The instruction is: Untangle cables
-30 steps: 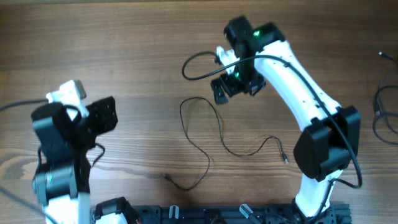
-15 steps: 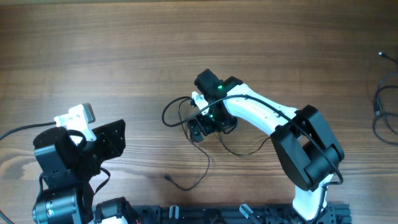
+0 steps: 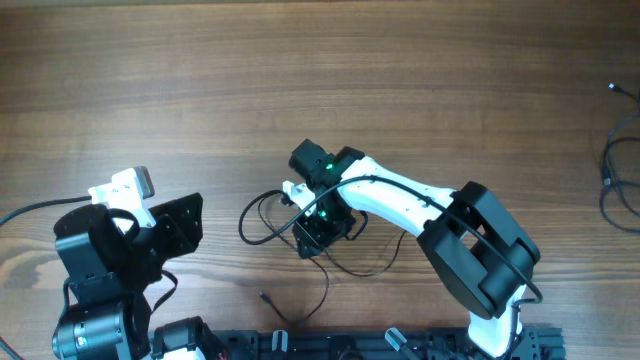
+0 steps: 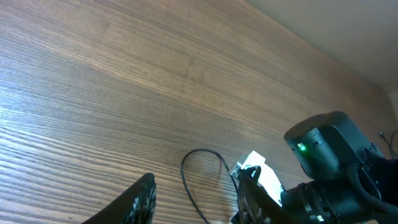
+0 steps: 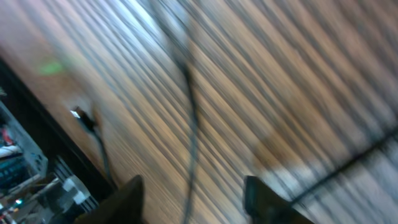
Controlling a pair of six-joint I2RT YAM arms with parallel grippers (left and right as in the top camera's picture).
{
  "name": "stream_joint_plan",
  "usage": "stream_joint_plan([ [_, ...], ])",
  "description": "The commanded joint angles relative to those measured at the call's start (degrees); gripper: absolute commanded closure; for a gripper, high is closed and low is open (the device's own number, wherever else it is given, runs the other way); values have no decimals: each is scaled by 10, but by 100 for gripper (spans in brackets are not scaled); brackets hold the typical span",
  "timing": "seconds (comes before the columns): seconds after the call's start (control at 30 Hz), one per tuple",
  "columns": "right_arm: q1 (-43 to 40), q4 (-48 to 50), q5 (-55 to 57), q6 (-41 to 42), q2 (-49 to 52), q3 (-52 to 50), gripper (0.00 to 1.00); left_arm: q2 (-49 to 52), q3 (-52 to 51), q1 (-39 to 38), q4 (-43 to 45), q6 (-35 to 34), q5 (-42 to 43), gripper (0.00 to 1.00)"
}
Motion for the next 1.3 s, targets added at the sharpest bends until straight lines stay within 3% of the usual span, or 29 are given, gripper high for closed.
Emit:
stream_joint_plan([
  [0.0,1,-24,21,11,9,-5,52,-3,1,3,0,10,10,57],
  [0.4,1,-7,6,38,9,-110,51,-3,1,3,0,10,10,57],
  [0.47,1,1,-20,38,10,-110,78,-3,1,3,0,9,10,57],
  [0.57,3,5,-21,42,10,-110,95,-3,1,3,0,9,10,57],
  [0.73,-5,24,35,82,6,-55,96,-3,1,3,0,10,10,57],
  [0.83,-48,-72,118,79,-31,124,96,-3,1,3,-1,10,10,57],
  [0.87,-74,-115,168,70,-46,226,96,-3,1,3,-1,10,10,56],
  [0.97,-142,-161,354,66,-63,406,96,-3,1,3,-1,10,9,56],
  [1.1,-282,-131,576,56,-83,512,96,-3,1,3,-5,10,9,56],
  [1.2,-429,-51,590,11,-97,513,96,-3,1,3,-5,10,9,57],
  [1.27,-538,-3,527,11,-96,513,96,-3,1,3,-5,10,10,57],
])
